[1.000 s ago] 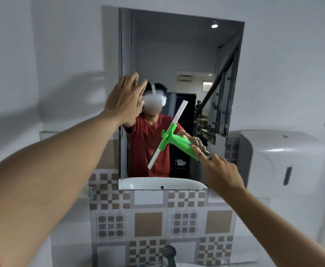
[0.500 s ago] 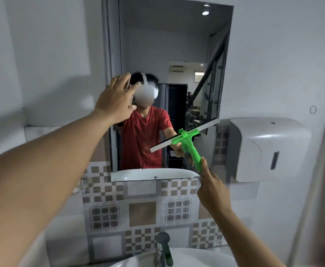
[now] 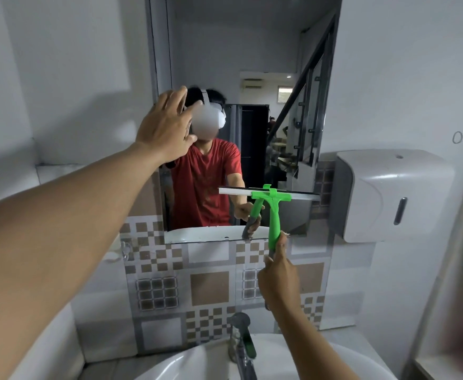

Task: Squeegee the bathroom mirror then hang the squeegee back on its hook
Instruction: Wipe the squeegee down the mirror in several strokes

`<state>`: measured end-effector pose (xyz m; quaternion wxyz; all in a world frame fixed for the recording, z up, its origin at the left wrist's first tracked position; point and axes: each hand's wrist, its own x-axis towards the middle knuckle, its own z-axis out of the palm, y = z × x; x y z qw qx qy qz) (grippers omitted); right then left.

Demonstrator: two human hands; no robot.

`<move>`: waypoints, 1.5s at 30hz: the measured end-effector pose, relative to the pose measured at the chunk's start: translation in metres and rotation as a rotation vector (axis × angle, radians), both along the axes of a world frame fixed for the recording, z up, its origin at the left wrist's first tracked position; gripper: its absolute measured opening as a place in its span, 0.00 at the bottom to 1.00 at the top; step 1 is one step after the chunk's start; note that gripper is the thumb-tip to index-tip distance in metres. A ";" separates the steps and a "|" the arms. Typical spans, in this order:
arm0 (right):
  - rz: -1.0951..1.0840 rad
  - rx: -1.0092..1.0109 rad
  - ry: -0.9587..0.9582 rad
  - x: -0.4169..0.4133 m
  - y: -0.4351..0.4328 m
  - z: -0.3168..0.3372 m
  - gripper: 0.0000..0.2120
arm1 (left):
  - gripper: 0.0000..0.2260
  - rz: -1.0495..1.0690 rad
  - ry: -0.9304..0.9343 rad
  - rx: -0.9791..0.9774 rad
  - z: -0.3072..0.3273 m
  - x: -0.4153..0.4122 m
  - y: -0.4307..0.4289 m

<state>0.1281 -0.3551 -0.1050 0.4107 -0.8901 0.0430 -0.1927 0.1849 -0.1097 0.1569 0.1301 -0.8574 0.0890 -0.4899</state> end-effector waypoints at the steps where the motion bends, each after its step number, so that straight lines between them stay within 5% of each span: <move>1: -0.001 0.033 -0.001 -0.002 0.003 -0.002 0.45 | 0.30 -0.002 -0.006 -0.003 0.001 0.000 -0.001; 13: 0.062 0.442 0.026 -0.016 0.067 -0.007 0.31 | 0.35 -0.041 -0.007 -0.026 -0.003 0.005 0.004; 28: 0.227 0.692 0.081 -0.028 0.162 -0.020 0.36 | 0.35 -0.040 -0.027 -0.037 -0.002 0.013 0.010; 34: 0.242 0.578 0.058 -0.026 0.175 -0.040 0.41 | 0.36 -0.034 -0.031 -0.029 -0.003 0.016 0.010; 45: 0.262 -0.140 0.073 -0.032 0.122 -0.068 0.45 | 0.40 -0.047 -0.032 -0.060 -0.006 0.014 0.009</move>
